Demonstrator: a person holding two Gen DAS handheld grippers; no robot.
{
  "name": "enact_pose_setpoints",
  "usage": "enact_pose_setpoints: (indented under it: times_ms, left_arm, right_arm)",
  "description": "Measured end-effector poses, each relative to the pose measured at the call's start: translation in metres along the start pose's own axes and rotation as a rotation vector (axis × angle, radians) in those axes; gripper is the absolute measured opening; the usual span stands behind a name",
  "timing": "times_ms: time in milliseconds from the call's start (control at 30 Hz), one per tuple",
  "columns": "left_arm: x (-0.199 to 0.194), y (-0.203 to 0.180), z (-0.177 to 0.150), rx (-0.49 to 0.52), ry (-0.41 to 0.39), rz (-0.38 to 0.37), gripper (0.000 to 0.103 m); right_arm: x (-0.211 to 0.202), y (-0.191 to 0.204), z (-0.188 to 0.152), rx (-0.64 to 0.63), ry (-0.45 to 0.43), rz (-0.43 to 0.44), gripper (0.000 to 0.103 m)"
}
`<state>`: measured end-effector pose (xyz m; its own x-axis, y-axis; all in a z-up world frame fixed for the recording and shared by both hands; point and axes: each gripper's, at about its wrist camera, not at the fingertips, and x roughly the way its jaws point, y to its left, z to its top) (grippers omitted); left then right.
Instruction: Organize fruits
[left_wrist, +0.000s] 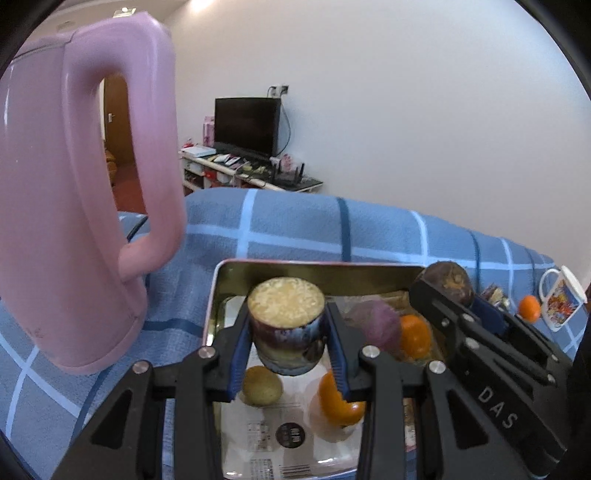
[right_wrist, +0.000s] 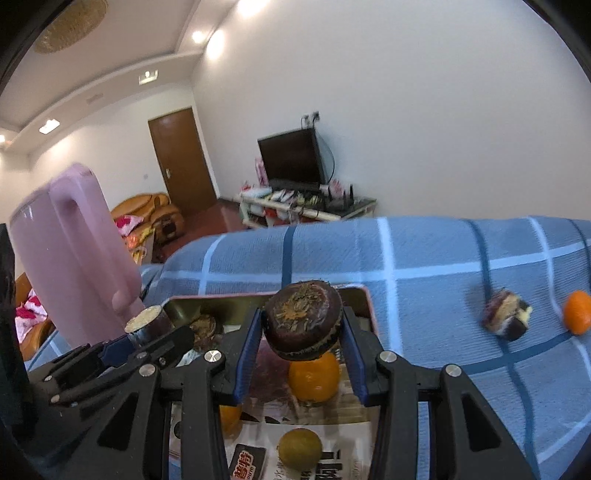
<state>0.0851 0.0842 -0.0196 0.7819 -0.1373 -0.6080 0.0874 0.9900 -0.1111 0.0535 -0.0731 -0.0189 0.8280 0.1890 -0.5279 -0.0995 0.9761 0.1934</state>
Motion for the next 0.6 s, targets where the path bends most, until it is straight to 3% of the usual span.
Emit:
enact_pose_setpoints:
  times_ms: [200,500,600]
  left_arm:
    - [0.007,-0.001,-0.005,0.011,0.034,0.074,0.039]
    - [0.01,-0.011,-0.011,0.079,0.044,0.143,0.039]
    - [0.009,-0.008,-0.01,0.067,0.049,0.146,0.042]
  right_arm:
    - [0.018,0.002,-0.001,0.005,0.077,0.009,0.045]
    - [0.02,0.013,0.0,-0.036,0.075,0.054,0.046]
    - [0.021,0.013,0.0,-0.032,0.081,0.068,0.052]
